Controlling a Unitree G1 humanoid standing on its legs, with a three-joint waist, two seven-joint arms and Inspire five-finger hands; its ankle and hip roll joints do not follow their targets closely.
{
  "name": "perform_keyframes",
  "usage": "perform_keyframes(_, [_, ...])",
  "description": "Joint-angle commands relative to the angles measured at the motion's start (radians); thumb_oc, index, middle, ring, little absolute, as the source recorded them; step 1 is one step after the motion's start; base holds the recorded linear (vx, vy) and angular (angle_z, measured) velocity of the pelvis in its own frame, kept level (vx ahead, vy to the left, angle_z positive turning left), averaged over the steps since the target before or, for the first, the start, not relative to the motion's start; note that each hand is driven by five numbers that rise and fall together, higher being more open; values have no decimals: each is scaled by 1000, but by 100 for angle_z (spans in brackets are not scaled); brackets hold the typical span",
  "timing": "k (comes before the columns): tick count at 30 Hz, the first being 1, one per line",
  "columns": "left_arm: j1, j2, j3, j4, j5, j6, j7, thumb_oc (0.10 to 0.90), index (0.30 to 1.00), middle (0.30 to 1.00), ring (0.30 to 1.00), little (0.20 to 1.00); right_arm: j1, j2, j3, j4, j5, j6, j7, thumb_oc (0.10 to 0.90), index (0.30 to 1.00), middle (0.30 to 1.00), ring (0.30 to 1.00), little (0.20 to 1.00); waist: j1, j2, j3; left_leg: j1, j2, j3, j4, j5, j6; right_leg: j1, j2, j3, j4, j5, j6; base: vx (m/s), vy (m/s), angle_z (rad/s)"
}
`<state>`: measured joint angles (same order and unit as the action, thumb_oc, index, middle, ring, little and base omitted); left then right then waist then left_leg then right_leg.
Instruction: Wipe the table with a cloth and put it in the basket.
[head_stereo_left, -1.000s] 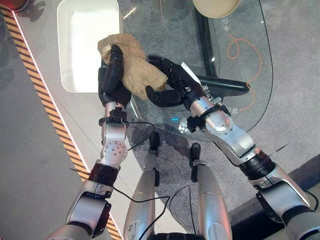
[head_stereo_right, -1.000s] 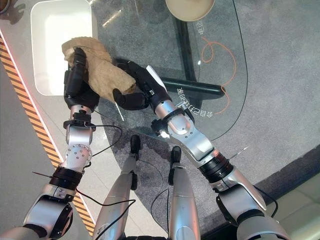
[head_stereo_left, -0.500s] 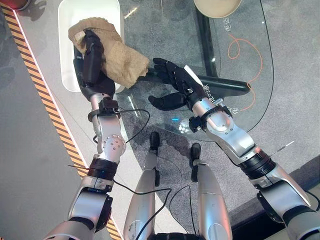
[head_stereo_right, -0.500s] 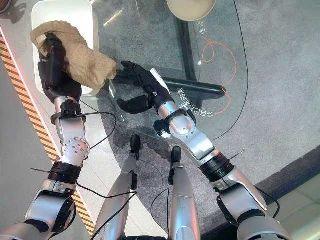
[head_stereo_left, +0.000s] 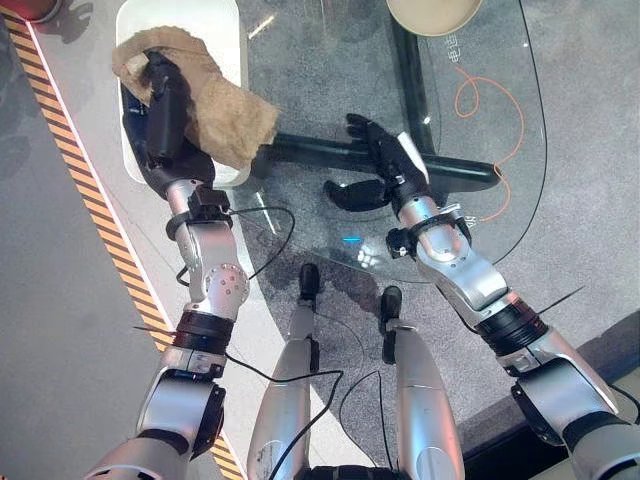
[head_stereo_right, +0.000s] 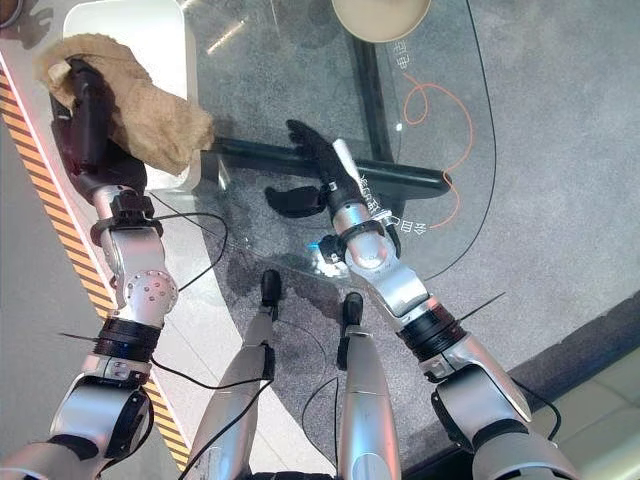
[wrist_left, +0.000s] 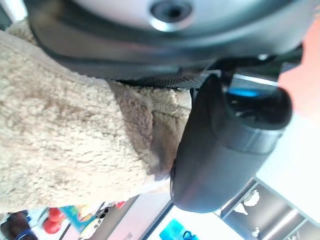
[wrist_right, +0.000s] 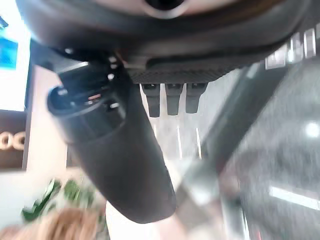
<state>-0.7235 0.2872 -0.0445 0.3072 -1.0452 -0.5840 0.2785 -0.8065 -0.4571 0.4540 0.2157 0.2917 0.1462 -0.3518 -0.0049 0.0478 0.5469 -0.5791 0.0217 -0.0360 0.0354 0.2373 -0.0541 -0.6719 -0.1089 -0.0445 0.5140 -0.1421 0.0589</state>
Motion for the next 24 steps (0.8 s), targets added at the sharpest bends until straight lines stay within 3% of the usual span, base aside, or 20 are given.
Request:
perform_keyframes(1, [-199, 80, 55, -29, 154, -161, -9, 100, 300, 300, 300, 200, -56, 13, -101, -69, -62, -146, -86, 800, 900, 900, 900, 900, 2, -34, -27, 37, -20, -6, 126, -199, -21, 102, -48, -5, -303, 166, 47, -14, 31, 0])
perform_keyframes(5, [-214, 96, 61, 19, 209, -178, 36, 100, 300, 300, 300, 200, -40, -15, -151, -4, -134, -204, -201, 800, 900, 900, 900, 900, -9, -32, -27, 29, -18, -2, 131, -203, -24, 94, -48, 4, -304, 167, 49, -2, 8, -1])
perform_keyframes(12, [-262, 175, 53, 123, 268, -180, 131, 100, 300, 300, 300, 200, -42, -85, -213, 142, -140, -287, -371, 800, 900, 900, 900, 900, -25, -25, -27, 19, -14, 7, 139, -207, -29, 81, -49, 11, -300, 166, 51, -4, 29, -1])
perform_keyframes(18, [-324, 284, 6, 277, 319, -172, 233, 100, 300, 300, 300, 200, -43, -140, -234, 346, -24, -378, -500, 800, 900, 900, 900, 900, -37, -22, -27, 6, -5, 16, 152, -214, -36, 69, -50, 16, -292, 162, 53, -3, 34, -6])
perform_keyframes(24, [-412, 382, -74, 446, 383, -131, 348, 100, 300, 300, 300, 200, -52, -192, -209, 566, 58, -436, -564, 800, 900, 900, 900, 900, -49, -21, -27, -5, 2, 23, 158, -213, -40, 58, -47, 16, -291, 161, 51, -1, 26, -1])
